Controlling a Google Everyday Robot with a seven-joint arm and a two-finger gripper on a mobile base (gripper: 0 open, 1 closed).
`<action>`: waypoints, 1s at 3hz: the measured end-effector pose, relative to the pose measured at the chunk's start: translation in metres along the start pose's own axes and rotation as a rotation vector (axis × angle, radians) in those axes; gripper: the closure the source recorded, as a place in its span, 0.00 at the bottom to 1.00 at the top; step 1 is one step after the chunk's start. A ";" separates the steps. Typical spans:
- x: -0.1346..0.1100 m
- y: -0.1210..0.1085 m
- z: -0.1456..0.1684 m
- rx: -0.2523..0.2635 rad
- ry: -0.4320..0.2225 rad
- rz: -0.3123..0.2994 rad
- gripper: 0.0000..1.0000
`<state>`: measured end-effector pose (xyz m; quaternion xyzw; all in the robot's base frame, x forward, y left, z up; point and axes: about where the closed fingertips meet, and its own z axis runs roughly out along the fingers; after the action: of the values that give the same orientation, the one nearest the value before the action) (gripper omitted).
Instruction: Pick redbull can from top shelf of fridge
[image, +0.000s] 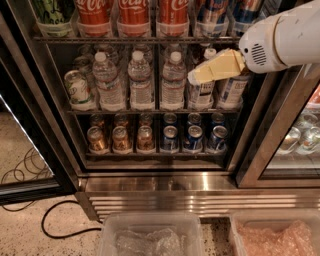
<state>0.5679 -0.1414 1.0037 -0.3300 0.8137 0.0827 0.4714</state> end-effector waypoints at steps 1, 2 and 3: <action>-0.005 -0.008 0.002 0.029 -0.074 0.065 0.00; -0.010 -0.017 0.009 0.020 -0.139 0.107 0.00; -0.016 -0.027 0.019 -0.024 -0.211 0.136 0.00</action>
Offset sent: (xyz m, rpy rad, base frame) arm 0.0399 -0.0109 0.0039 0.2562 -0.0990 -0.0522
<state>0.6035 -0.1460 1.0110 -0.2691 0.7791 0.1585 0.5436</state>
